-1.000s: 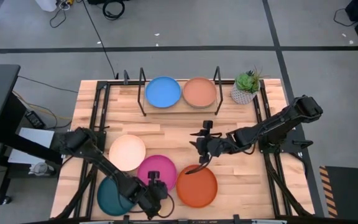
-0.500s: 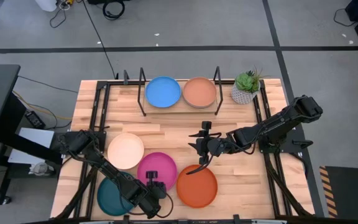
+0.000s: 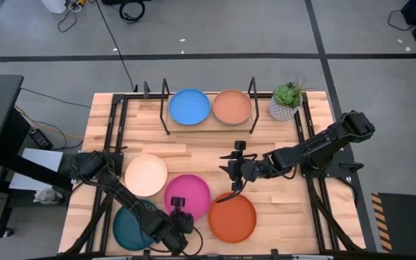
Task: Place and stack plates onto a shelf
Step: Stack the pink plate on top of the blue plate on the shelf
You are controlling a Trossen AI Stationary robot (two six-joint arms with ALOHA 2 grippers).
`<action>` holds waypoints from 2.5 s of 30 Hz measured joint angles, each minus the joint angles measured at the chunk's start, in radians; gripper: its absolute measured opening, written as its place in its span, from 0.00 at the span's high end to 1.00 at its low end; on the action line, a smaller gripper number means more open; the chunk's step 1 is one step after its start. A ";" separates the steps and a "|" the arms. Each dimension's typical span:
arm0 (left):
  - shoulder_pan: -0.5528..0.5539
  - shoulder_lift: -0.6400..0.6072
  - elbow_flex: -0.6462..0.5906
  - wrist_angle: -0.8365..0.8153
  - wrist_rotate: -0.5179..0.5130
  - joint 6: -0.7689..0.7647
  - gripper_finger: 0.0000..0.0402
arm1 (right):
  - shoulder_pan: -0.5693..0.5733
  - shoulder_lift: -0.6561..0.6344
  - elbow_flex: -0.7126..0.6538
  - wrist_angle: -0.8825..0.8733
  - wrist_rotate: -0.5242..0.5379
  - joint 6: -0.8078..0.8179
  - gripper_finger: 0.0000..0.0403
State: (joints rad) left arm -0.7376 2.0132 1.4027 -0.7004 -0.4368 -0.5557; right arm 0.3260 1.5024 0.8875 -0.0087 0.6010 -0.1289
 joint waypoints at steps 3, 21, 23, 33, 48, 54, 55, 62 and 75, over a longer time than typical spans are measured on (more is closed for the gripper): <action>0.006 0.000 0.037 -0.102 -0.055 0.012 0.94 | 0.000 0.000 0.000 -0.021 -0.007 0.010 0.60; 0.241 -0.106 0.062 -0.217 -0.223 0.423 0.94 | 0.111 -0.044 0.000 -0.298 0.094 0.235 0.60; 0.280 -0.133 0.062 -0.208 -0.225 0.478 0.94 | 0.120 -0.039 0.000 -0.325 0.095 0.277 0.60; 0.562 -0.194 0.062 -0.133 -0.127 0.719 0.95 | 0.208 -0.039 0.000 -0.366 0.216 0.359 0.60; 0.948 -0.210 0.062 -0.004 0.082 0.751 0.95 | 0.256 -0.039 0.000 -0.463 0.270 0.487 0.60; 1.015 -0.203 0.062 0.010 0.083 0.690 0.94 | 0.266 -0.039 0.000 -0.463 0.270 0.505 0.60; 1.020 -0.200 0.062 0.004 0.086 0.677 0.94 | 0.269 -0.039 0.000 -0.461 0.270 0.509 0.60; 1.051 -0.174 0.062 0.006 0.115 0.617 0.94 | 0.279 -0.039 0.000 -0.448 0.270 0.521 0.60; 1.076 -0.161 0.062 -0.009 0.145 0.600 0.93 | 0.282 -0.040 0.000 -0.441 0.271 0.514 0.60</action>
State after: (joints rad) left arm 0.3382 1.8526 1.4647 -0.7092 -0.2923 0.0443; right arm 0.6075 1.4628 0.8875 -0.4495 0.8719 0.3851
